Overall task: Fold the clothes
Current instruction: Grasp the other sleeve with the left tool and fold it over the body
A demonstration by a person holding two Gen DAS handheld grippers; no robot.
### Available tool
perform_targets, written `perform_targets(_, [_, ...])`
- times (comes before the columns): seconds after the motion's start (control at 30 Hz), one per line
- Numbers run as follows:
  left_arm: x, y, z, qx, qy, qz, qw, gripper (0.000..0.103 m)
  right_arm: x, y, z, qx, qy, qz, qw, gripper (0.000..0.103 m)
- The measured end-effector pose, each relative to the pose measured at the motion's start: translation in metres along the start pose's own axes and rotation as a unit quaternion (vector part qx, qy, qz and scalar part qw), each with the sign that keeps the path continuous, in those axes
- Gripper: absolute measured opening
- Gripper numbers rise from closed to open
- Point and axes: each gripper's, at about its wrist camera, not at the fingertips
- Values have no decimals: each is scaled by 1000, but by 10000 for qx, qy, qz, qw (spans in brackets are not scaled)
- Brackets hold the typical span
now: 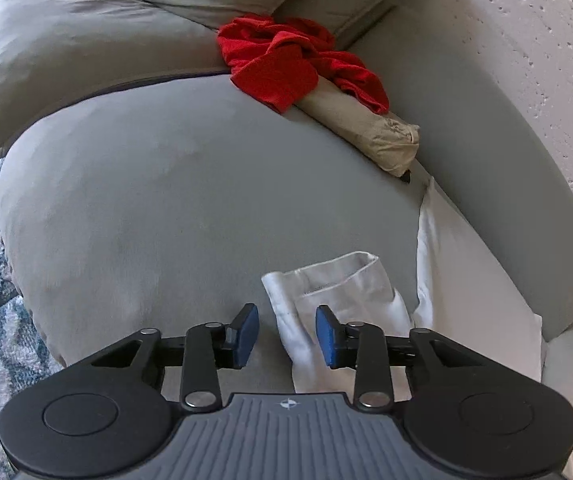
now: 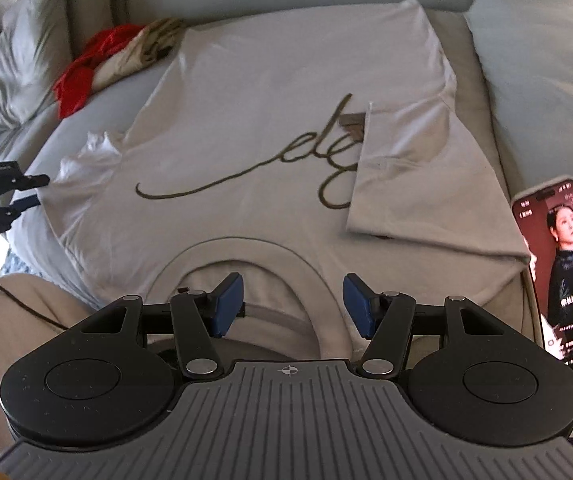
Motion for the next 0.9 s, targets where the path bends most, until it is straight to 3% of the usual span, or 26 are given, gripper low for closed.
perform_targets(0.07, [0, 0, 1, 6, 21, 54, 10000, 0, 3, 2, 2, -52, 39, 56, 10000, 61])
perform_targets(0.3, [13, 2, -13, 323, 0, 376, 9988, 0, 12, 8, 9, -187, 194, 210, 9994, 61])
perform_targets(0.47, [62, 12, -48, 882, 340, 1285, 9872, 0, 20, 12, 12, -256, 237, 333, 9988, 61])
perform_targets(0.53, [92, 30, -69, 1223, 485, 1961, 9717, 0, 23, 12, 13, -267, 227, 377, 9987, 61])
perform_targets(0.6, [122, 51, -88, 1510, 649, 2633, 9506, 0, 24, 12, 13, -264, 213, 392, 9987, 61])
perform_targets(0.7, [163, 103, -98, 1587, 869, 3761, 9088, 0, 24, 12, 14, -264, 205, 403, 9986, 61])
perform_targets(0.83, [190, 177, -83, 1193, 823, 5010, 8532, 0, 24, 12, 14, -281, 187, 403, 9986, 61])
perform_targets(0.87, [196, 196, -79, 1088, 807, 5307, 8367, 4, 24, 11, 14, -287, 184, 401, 9986, 61])
perform_targets(0.9, [199, 210, -72, 874, 691, 5556, 8240, 18, 24, 12, 14, -293, 180, 395, 9986, 61])
Point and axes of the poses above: each gripper's, at about its wrist camera, not at the fingertips, and z roughly the way its jaws point, x to its right, y to its underside, and after that the axes turned 11 degrees about x, right-handed
